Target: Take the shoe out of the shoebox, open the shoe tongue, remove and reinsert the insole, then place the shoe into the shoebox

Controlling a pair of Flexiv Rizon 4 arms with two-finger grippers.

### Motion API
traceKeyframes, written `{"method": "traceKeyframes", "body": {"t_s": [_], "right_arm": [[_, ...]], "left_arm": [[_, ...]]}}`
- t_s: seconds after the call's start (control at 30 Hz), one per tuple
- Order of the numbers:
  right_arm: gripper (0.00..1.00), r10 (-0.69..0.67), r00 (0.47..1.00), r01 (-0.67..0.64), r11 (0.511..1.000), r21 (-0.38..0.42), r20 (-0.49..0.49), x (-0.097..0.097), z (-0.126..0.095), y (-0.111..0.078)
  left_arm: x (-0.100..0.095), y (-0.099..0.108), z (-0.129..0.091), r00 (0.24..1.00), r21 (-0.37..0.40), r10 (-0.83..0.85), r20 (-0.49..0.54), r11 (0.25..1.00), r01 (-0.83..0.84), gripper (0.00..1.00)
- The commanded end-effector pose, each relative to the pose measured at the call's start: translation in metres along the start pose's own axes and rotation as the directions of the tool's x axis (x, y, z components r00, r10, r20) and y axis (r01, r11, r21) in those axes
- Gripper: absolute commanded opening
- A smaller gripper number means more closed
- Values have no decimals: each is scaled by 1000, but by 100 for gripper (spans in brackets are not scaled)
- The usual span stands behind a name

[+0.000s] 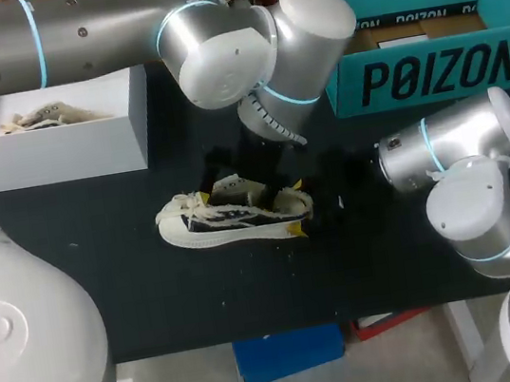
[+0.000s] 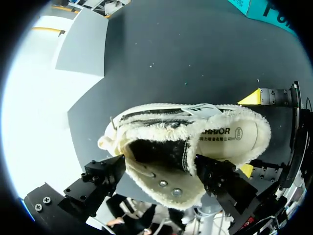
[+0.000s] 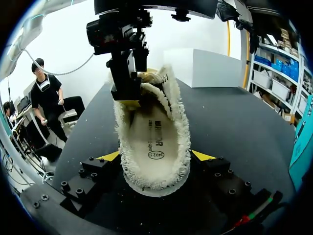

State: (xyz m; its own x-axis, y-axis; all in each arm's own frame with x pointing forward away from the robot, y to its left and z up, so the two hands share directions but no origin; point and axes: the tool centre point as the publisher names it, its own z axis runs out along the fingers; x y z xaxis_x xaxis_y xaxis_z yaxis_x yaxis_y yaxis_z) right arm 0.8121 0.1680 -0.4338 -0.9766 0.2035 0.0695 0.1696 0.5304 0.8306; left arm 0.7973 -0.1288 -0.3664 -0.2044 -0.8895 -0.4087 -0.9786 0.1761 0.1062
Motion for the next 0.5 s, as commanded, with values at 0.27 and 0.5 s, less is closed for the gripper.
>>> {"method": "traceKeyframes", "body": {"t_s": [0.27, 0.5], "right_arm": [[0, 2, 1000, -2, 1000, 5, 0, -1, 1, 1], [0, 2, 1000, -2, 1000, 5, 0, -1, 1, 1]], "left_arm": [[5, -3, 7, 999, -1, 5, 49, 1000, -5, 0], [1, -5, 6, 999, -2, -9, 39, 1000, 10, 0]]}}
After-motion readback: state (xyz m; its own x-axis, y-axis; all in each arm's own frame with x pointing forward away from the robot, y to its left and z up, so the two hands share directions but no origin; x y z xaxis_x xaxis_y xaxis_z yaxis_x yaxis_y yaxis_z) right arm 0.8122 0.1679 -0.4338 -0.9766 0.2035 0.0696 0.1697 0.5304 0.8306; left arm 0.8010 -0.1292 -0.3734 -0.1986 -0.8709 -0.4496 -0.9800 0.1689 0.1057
